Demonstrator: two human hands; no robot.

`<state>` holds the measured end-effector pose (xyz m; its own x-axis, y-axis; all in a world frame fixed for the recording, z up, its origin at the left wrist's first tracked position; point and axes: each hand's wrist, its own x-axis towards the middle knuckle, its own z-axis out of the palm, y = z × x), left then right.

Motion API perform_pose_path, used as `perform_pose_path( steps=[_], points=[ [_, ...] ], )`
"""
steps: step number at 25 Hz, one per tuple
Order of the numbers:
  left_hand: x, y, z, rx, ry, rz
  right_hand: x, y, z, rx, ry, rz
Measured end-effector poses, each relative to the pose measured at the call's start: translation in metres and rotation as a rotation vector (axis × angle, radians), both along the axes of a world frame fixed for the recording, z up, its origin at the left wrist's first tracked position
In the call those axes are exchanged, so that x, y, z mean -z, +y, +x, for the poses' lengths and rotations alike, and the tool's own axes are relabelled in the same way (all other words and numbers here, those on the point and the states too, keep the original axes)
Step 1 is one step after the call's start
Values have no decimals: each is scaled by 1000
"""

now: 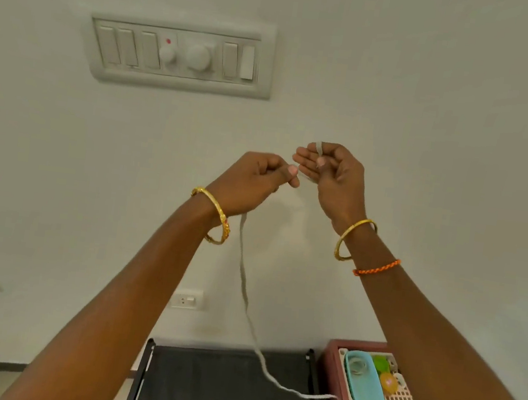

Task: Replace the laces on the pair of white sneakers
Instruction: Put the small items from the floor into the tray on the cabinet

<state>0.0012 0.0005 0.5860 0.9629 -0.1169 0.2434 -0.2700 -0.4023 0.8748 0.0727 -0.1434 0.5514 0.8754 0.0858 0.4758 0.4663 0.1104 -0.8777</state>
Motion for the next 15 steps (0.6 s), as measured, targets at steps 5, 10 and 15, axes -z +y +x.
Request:
perform_pose_path(
  steps=[5, 10, 15],
  points=[
    [-55, 16, 10, -83, -80, 5, 1, -7, 5, -20, -132, -231],
    [-83, 18, 36, -203, -219, 79, -12, -7, -10, -194, -97, -195],
    [-79, 23, 69, -304, -301, 79, -26, 0, -28, -385, 62, -9]
  ],
)
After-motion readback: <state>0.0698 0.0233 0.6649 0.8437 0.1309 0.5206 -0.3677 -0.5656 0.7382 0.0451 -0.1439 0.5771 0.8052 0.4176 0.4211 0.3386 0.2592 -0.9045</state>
